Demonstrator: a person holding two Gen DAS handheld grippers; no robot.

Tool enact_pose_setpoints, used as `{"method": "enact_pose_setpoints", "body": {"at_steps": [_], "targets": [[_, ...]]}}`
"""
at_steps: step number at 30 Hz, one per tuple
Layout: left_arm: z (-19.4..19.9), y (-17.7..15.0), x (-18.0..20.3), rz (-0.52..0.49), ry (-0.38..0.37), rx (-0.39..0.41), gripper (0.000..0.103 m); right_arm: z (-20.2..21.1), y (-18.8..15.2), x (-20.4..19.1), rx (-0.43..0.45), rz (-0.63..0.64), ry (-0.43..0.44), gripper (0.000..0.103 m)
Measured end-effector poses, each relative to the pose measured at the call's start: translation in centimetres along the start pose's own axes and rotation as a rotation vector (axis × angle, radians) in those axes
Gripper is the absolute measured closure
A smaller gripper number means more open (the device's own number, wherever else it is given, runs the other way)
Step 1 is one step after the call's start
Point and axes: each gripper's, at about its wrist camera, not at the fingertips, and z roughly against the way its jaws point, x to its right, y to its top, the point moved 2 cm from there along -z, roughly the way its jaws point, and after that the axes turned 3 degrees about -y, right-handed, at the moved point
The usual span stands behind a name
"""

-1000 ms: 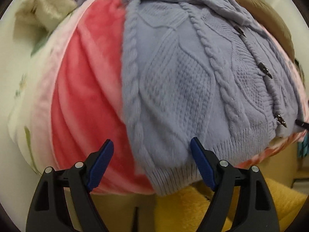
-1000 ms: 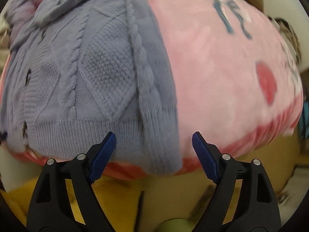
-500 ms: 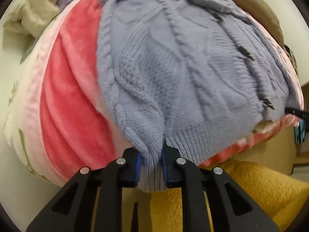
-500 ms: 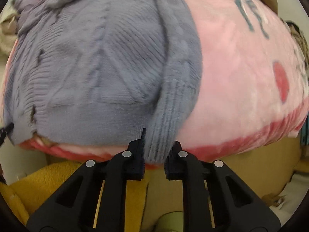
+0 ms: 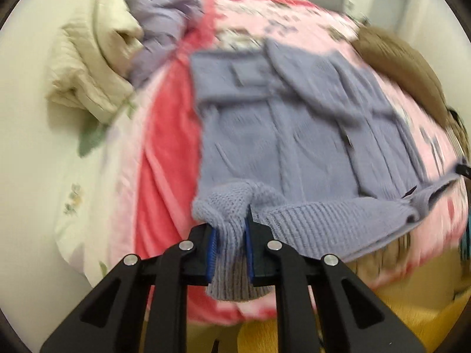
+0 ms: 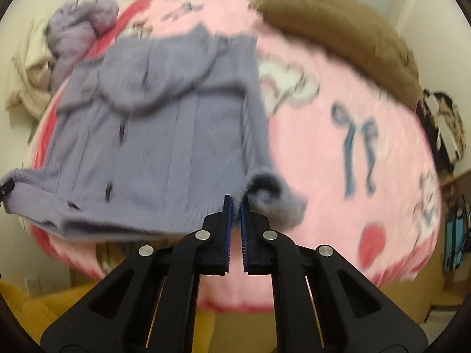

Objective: Fold large clothes
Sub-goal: 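Grasp the cardigan hem with both tools and lift it toward the collar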

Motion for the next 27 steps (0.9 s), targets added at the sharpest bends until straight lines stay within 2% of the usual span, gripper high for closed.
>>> {"method": "enact_pose_setpoints", "body": {"at_steps": [3,6,10,13,15,18,19,20,21,22,24,27], "targets": [[0.3,5.0,0.5,0.065,0.044,0.061,0.088,-0.2,4.7,2.1,0.060,-0.026,0.034,0.099],[0.3,8.8,1.6,0.077,0.087,0.109,0.088,-1.0,9.4,3.7,0.103,-0.016,0.051,0.099],[-0.4,13.7,2.4,0.122,0.088,0.174,0.088,-2.7,14.0,4.1,0.155,0.009,0.083,0.103],[-1.7,17.6,2.9,0.112,0.085,0.215,0.090,-3.5,17.0,4.2,0.197,0.012,0.096,0.103],[-3.4,19.7,3.0,0.109,0.083,0.213,0.093,-4.4,19.1,4.1,0.207,0.005,0.102,0.103],[-8.2,22.7,3.1,0.087,0.111,0.156,0.094,-6.8,20.9,4.1,0.175,0.005,0.116,0.102],[-9.6,23.2,2.9,0.094,0.103,0.130,0.094,-7.6,21.1,4.1,0.161,0.010,0.135,0.093],[-10.4,23.3,2.9,0.098,0.093,0.113,0.094,-8.5,20.9,4.1,0.143,0.025,0.176,0.057],[-11.3,23.4,2.8,0.098,0.087,0.099,0.094,-9.2,20.5,4.0,0.123,0.040,0.190,0.036],[-12.3,23.2,2.8,0.083,0.090,0.086,0.094,-10.0,19.8,3.8,0.100,0.064,0.190,0.022],[-13.5,22.5,2.6,0.051,0.104,0.070,0.094,-11.5,18.2,3.3,0.062,0.125,0.206,0.026],[-14.3,21.3,2.0,0.062,0.105,0.050,0.094,-13.9,15.4,1.9,-0.035,0.235,0.222,0.030]]}}
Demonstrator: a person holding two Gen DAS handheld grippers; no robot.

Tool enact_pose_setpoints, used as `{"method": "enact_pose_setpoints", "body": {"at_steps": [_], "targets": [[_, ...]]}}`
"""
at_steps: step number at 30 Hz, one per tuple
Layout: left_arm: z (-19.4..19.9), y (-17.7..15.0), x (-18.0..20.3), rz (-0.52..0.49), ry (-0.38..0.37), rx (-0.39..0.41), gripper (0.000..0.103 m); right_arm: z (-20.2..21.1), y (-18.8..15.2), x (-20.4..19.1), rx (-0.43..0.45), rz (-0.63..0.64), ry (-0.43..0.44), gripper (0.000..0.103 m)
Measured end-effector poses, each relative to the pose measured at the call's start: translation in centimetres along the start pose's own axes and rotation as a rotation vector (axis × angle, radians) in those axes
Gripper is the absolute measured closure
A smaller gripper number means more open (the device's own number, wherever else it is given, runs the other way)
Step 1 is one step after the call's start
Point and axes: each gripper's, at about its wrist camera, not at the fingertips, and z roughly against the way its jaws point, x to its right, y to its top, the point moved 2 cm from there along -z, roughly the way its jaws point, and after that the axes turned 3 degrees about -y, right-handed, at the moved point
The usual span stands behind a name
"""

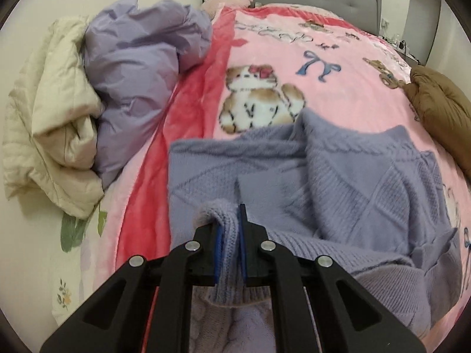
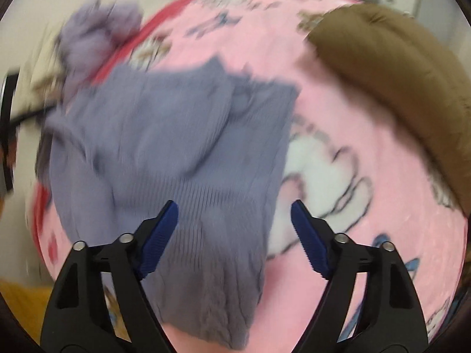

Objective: Fold large clothes
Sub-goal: 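Grasp the cardigan hem with both tools and lift it toward the collar, then carry the hem over the cardigan body with both tools and lower it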

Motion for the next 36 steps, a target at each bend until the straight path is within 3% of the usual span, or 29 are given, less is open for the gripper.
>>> {"method": "enact_pose_setpoints", "body": {"at_steps": [4,10,13,14,15,19,26,36], "targets": [[-0.7,-1.4,-1.0,0.018,0.004,-0.026,0.094,-1.5,-1.7,-1.8,-0.023,0.109,-0.028,0.042],[-1.0,-2.9,-1.3,0.026,0.006,-0.034,0.094,-3.4,-2.4,-4.2,-0.044,0.259,-0.087,0.045],[-1.2,-3.3,-1.3,0.031,0.011,-0.037,0.094,-5.0,-2.8,-4.7,-0.077,0.351,-0.177,0.071],[-1.3,-3.4,-1.3,0.036,0.010,-0.040,0.094,-5.3,-2.9,-4.8,-0.090,0.367,-0.183,0.077],[-1.3,-3.4,-1.4,0.038,0.011,-0.039,0.094,-5.6,-3.0,-4.8,-0.110,0.373,-0.165,0.089],[-0.9,-3.5,-1.6,0.049,0.011,-0.025,0.094,-4.0,-2.3,-4.6,-0.103,0.330,-0.131,0.092],[2.1,-1.3,-5.4,0.259,-0.001,0.033,0.094,2.8,4.5,-1.6,0.112,0.188,-0.157,0.093],[0.7,7.3,-4.9,0.259,0.037,0.113,0.094,1.0,13.6,2.8,0.252,0.057,-0.258,0.093]]}}
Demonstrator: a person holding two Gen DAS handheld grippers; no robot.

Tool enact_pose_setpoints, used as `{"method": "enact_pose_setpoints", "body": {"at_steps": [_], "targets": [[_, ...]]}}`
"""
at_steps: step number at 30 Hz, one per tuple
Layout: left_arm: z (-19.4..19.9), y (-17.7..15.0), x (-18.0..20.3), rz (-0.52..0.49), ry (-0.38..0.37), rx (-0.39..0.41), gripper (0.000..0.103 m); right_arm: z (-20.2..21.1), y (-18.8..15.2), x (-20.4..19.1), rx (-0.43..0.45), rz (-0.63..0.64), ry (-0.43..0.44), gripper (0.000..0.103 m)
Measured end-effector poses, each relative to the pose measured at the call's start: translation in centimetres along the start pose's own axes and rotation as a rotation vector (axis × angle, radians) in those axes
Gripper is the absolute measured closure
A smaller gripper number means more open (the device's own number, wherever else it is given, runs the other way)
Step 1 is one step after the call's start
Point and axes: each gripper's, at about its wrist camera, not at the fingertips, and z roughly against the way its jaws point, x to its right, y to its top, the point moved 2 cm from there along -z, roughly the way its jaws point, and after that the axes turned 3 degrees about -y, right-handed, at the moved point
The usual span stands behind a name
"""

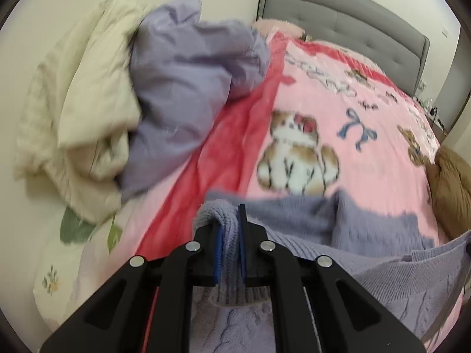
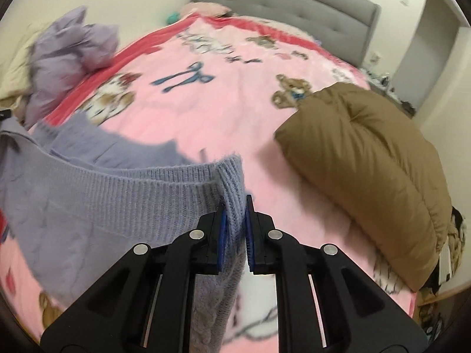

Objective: Fold large clothes
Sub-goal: 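Carry the hem over the cardigan body with both tools and lower it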

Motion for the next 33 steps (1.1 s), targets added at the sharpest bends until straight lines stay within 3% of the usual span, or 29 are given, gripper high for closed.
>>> {"method": "enact_pose_setpoints", "body": {"at_steps": [3,8,12,16,20,22,24,27,29,33], "targets": [[-2.7,2.1,0.6,-0.007,0.022,-0.039,0.094,-2.0,1.5,0.8,0.015,-0.051,-0.023,0.093],[-10.0,2.4,1.0,0.009,0.036,-0.207,0.094,-8.8,1.8,0.8,-0.109,-0.086,-0.031,0.092],[-12.2,2.0,2.4,-0.072,0.057,-0.172,0.094,-13.8,0.3,0.0,-0.215,-0.114,-0.027,0.092],[-14.4,0.6,3.1,-0.166,0.105,-0.171,0.092,-15.8,-0.9,-0.6,-0.234,-0.133,-0.069,0.091],[-15.8,0.7,2.5,-0.139,0.140,-0.175,0.092,-16.5,-0.7,-0.5,-0.247,-0.133,-0.138,0.091],[-15.2,1.9,2.4,-0.078,0.125,-0.148,0.094,-16.3,-0.2,-0.2,-0.231,-0.146,-0.155,0.091],[-13.6,3.2,2.2,-0.014,0.077,-0.086,0.094,-14.3,0.8,0.2,-0.146,-0.168,-0.173,0.091],[-11.9,4.3,2.9,-0.042,0.074,-0.028,0.094,-12.5,1.7,0.1,-0.091,-0.154,-0.185,0.091],[-12.5,4.3,3.3,-0.062,0.087,-0.056,0.094,-12.6,2.0,-0.1,-0.091,-0.128,-0.188,0.091],[-16.7,2.8,3.6,-0.128,0.125,-0.179,0.092,-15.5,0.7,-0.9,-0.207,-0.080,-0.187,0.091]]}}
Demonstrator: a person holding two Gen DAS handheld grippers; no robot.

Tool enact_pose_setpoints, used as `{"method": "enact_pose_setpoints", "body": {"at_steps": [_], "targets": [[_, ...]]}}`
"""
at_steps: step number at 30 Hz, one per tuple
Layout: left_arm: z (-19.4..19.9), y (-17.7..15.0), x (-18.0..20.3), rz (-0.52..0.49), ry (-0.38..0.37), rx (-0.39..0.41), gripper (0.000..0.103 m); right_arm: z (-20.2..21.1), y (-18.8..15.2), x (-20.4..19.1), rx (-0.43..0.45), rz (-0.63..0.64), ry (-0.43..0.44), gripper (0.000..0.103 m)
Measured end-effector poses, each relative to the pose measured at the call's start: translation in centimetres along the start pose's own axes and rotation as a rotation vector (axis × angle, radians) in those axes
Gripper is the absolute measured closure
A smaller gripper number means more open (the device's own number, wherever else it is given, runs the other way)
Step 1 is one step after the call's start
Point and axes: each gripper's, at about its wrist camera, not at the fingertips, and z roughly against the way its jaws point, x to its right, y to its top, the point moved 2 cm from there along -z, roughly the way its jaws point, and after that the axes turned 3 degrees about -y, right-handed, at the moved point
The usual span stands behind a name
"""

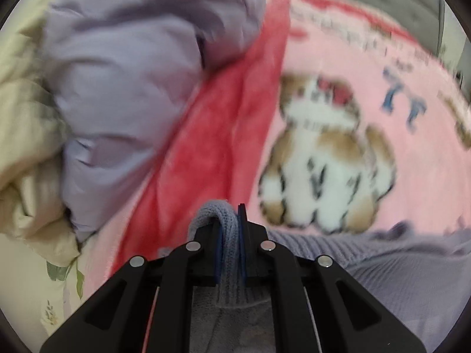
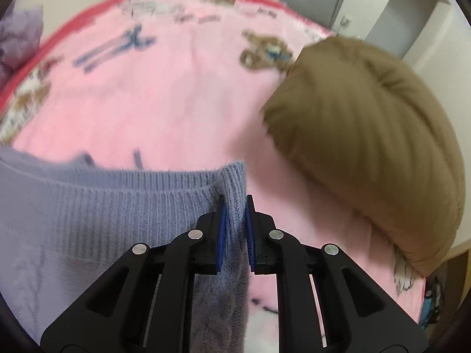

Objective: Fold large clothes
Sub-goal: 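Carry the hem over the cardigan body with both tools and lower it, then open both tools and release the folded hem onto the cardigan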

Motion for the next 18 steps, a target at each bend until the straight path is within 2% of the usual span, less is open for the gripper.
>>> {"method": "enact_pose_setpoints", "body": {"at_steps": [2,4,5,6,7,9,11,12,13,14,15,17,18], "targets": [[-0.5,-0.8,0.8,-0.100,0.021,0.033,0.092,-1.5,-0.6,-0.8,-0.043,0.038,-0.008,0.087],[0.0,-1.7,1.6,-0.183,0.025,0.092,0.092,-1.6,-1.1,-1.3,-0.019,0.063,-0.011,0.083],[0.4,-2.1,1.8,-0.205,0.015,0.118,0.090,-1.3,-1.2,-1.3,0.001,0.064,-0.016,0.070],[0.8,-2.4,1.8,-0.227,0.002,0.145,0.089,-0.7,-1.3,-1.1,0.015,0.057,-0.017,0.060],[1.1,-2.6,1.7,-0.237,-0.010,0.163,0.089,-0.1,-1.4,-0.9,0.032,0.045,-0.020,0.044],[2.4,-2.8,1.1,-0.248,-0.060,0.209,0.086,2.2,-1.4,0.2,0.108,-0.001,0.021,0.042],[3.5,-2.4,0.8,-0.255,-0.103,0.225,0.082,4.6,-1.3,1.0,0.166,-0.029,0.058,0.036],[4.0,-2.3,0.7,-0.263,-0.125,0.232,0.068,5.4,-1.3,1.0,0.180,-0.033,0.067,0.030],[4.9,-2.3,0.4,-0.278,-0.175,0.240,0.059,6.3,-1.1,1.0,0.198,-0.035,0.078,0.028],[5.5,-2.3,0.2,-0.285,-0.215,0.244,0.046,7.7,-1.3,0.9,0.225,-0.029,0.092,0.027],[6.3,-2.3,-0.1,-0.295,-0.263,0.245,0.041,8.4,-1.2,0.7,0.243,-0.020,0.097,0.026],[7.0,-1.9,-0.2,-0.303,-0.290,0.253,0.038,9.8,-1.2,-0.2,0.261,0.009,0.129,0.022],[7.6,-1.9,-0.4,-0.308,-0.318,0.252,0.032,10.9,-1.6,-0.9,0.273,0.036,0.147,0.021]]}}
